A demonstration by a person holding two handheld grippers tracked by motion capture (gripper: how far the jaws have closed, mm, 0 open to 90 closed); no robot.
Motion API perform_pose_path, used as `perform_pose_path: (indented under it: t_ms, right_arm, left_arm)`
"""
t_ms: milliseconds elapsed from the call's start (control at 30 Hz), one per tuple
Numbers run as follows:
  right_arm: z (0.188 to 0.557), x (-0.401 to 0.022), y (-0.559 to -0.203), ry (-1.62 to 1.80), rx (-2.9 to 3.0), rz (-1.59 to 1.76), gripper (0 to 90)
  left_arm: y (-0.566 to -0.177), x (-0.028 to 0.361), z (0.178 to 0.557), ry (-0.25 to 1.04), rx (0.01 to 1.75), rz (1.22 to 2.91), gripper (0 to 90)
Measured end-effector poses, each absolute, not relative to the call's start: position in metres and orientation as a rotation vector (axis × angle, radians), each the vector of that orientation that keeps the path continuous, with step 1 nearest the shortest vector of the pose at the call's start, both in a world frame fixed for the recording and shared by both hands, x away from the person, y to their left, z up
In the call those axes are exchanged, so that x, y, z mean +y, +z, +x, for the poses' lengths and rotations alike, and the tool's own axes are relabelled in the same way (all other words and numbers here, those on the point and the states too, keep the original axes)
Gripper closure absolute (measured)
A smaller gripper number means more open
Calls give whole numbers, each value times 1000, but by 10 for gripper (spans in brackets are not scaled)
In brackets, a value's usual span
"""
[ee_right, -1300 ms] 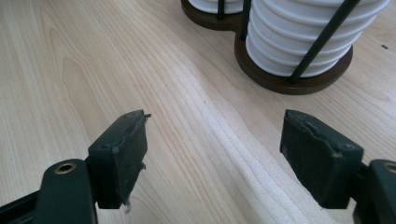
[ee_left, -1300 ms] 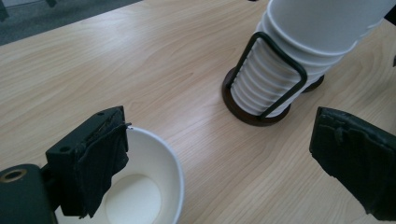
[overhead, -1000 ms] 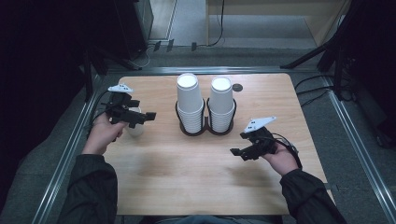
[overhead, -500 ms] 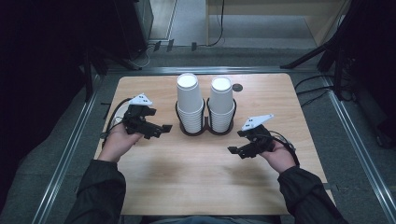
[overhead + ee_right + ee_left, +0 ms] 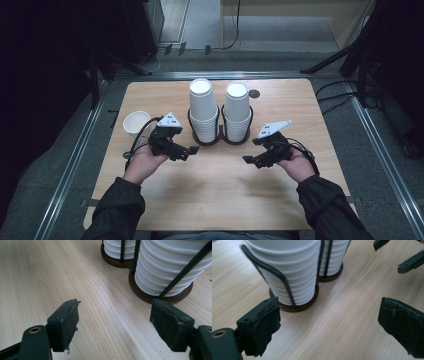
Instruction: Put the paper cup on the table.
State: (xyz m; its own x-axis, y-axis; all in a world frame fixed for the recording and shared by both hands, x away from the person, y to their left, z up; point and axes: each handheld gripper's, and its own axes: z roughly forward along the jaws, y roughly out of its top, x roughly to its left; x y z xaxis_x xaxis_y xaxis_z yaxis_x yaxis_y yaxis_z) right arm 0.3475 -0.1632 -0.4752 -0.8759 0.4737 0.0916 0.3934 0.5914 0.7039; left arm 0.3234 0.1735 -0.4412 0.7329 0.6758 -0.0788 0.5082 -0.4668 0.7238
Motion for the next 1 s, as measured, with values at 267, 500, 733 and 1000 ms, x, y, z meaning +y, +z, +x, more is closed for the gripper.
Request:
perform_pose_path:
  t_ms: [267, 500, 733, 1000]
  right_arm:
    - [347, -163, -476, 1150, 2715, 739, 232]
    - [345, -163, -478, 1139, 2718, 731, 232]
    - [341, -165, -480, 1128, 2712, 754, 229]
    - [336, -168, -482, 1129, 2700, 792, 223]
  left_arm:
    - [-457, 164, 323, 293, 923, 2154, 45]
    - [-470, 156, 327, 301, 886, 2197, 45]
    - [-479, 144, 331, 258, 859, 2229, 45]
    - [-483, 129, 333, 232, 790, 2276, 45]
